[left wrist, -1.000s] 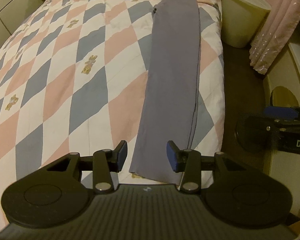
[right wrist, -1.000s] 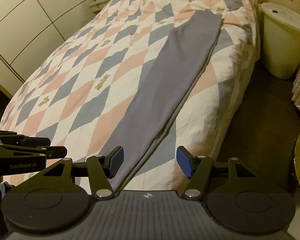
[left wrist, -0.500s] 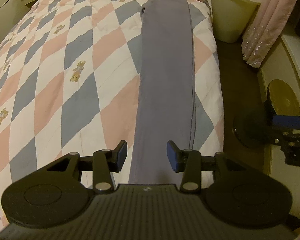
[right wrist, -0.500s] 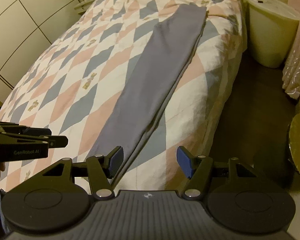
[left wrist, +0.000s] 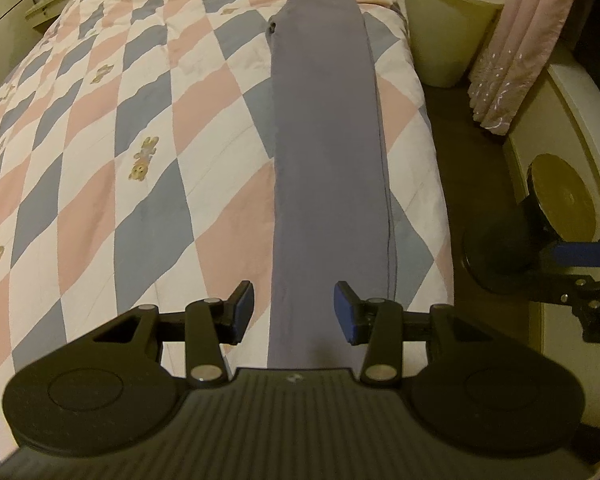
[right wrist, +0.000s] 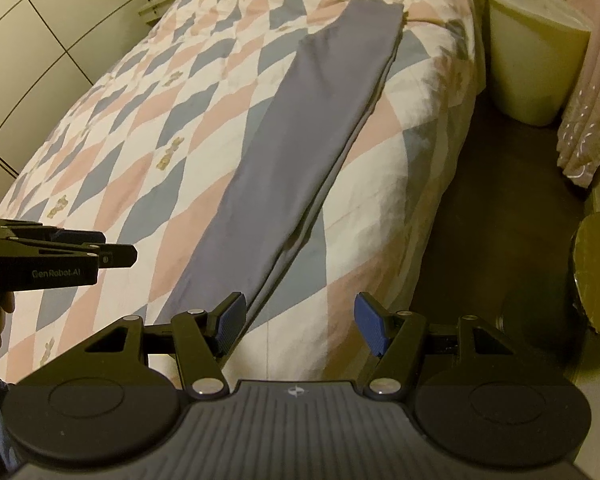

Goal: Fold clothes

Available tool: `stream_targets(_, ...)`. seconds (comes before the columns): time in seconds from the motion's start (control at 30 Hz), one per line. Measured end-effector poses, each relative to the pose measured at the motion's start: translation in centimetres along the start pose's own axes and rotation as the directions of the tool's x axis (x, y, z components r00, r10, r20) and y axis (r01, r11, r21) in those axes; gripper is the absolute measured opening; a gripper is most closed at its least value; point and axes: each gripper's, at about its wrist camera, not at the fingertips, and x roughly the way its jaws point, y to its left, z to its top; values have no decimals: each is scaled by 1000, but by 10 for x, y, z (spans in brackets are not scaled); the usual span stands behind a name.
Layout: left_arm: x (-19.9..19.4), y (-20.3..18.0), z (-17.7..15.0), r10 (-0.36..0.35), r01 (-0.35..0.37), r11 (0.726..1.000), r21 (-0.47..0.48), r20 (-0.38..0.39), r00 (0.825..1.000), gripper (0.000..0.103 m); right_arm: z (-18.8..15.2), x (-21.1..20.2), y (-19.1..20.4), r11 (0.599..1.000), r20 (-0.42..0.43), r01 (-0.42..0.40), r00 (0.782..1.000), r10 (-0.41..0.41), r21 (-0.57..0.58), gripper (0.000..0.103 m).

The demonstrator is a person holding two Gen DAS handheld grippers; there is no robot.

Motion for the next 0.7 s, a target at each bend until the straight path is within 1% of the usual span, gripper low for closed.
stream_targets(0.1,5,6,-6,-10,9,1000,8,12,1000,40,-3,4,1,1000,-13,2,1000,-2,-6,63)
stream_targets(0.27,18,16,-12,2,-2,1000,25,6,1000,40,-11,15,0,1000,-47,4,999,-5,-11,63)
stream_targets(0.37,22,20,-15,-16,14,999,46,23,1000,40,-14,21,0,1000,-66,6,998,-6,-11,63)
stream_targets(0.47,26,24,-23,-34,27,993,118,53,998,42,-15,26,1,1000,-76,6,997,-8,-15,63)
stream_targets(0.57,33,27,-35,-41,26,975,221,66,997,43,-17,32,1,1000,-75,6,997,-8,-31,63)
stream_targets(0.63,39,29,-45,-50,31,956,291,57,997,43,-22,38,4,998,-77,12,997,-17,-69,63)
stream_targets(0.7,44,29,-57,-69,47,924,380,44,997,43,-27,45,9,993,-84,16,996,-26,-117,63)
